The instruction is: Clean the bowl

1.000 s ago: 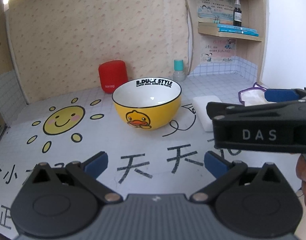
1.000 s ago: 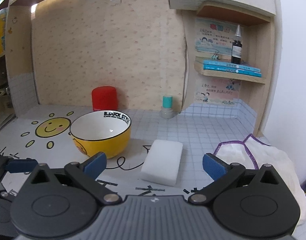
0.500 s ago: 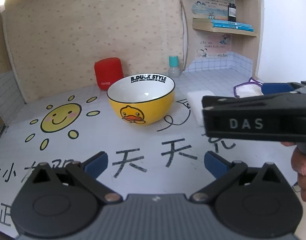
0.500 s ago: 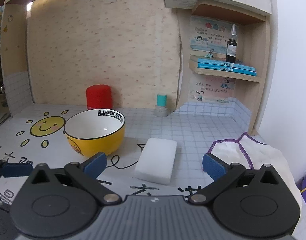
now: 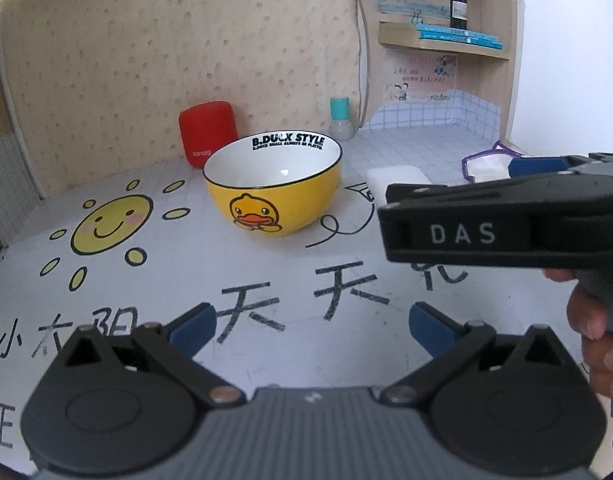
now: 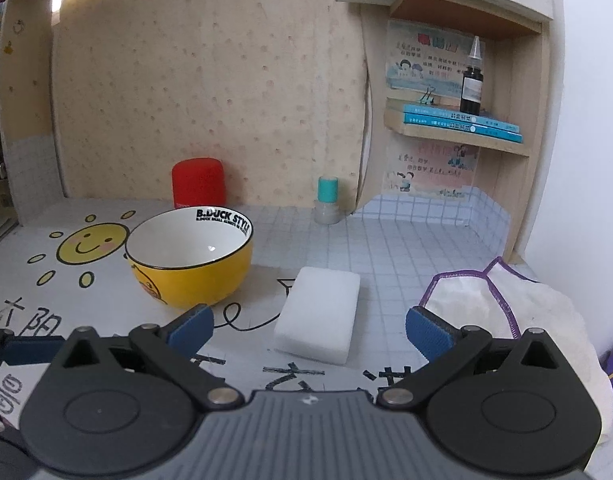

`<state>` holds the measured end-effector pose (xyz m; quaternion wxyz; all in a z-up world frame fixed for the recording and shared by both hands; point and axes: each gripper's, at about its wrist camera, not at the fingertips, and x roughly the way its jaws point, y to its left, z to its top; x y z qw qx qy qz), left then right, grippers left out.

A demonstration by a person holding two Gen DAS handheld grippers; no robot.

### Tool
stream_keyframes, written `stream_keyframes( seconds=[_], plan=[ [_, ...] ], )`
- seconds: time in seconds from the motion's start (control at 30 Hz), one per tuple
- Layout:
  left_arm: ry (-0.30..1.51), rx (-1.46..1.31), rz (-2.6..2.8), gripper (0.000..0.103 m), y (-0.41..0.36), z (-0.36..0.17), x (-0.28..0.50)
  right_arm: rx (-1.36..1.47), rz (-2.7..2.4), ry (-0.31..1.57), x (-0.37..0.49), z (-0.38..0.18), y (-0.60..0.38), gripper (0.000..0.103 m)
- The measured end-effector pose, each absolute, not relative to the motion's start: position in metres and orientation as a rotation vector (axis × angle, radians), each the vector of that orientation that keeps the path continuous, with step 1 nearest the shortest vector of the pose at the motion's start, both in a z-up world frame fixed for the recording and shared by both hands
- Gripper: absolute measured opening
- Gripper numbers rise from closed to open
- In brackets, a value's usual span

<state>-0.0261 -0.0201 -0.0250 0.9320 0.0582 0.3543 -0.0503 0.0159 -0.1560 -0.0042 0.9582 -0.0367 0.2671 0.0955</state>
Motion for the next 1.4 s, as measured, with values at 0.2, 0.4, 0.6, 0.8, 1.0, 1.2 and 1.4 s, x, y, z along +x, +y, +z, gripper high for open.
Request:
stream_keyframes(
  seconds=[0.2,0.4,0.6,0.8,1.0,1.2,1.4],
  plan=[
    [0.731,0.113,-0.110,0.103,-0.020,-0.025,-0.023,-0.081,0.198,0.543,0.017,-0.004,-0.153,0.103],
    [0.743,0.115,-0.109,0.103,-0.020,-0.028,-0.017,-0.088,0.187,0.551,0.023,-0.005,-0.153,0.103],
    [0.757,0.118,-0.110,0.103,-0.020,-0.031,-0.011,-0.099,0.188,0.563,0.028,-0.008,-0.150,0.103],
    [0.762,0.116,-0.120,0.103,-0.018,-0.033,-0.005,-0.103,0.191,0.560,0.029,-0.007,-0.149,0.103],
    [0.762,0.116,-0.125,0.103,-0.018,-0.034,-0.005,-0.102,0.181,0.567,0.030,-0.009,-0.147,0.103],
    [0.757,0.124,-0.124,0.103,-0.020,-0.033,-0.008,-0.099,0.184,0.564,0.027,-0.009,-0.146,0.103],
    [0.751,0.136,-0.115,0.103,-0.022,-0.031,-0.012,-0.105,0.193,0.562,0.025,-0.008,-0.144,0.103]
  ],
)
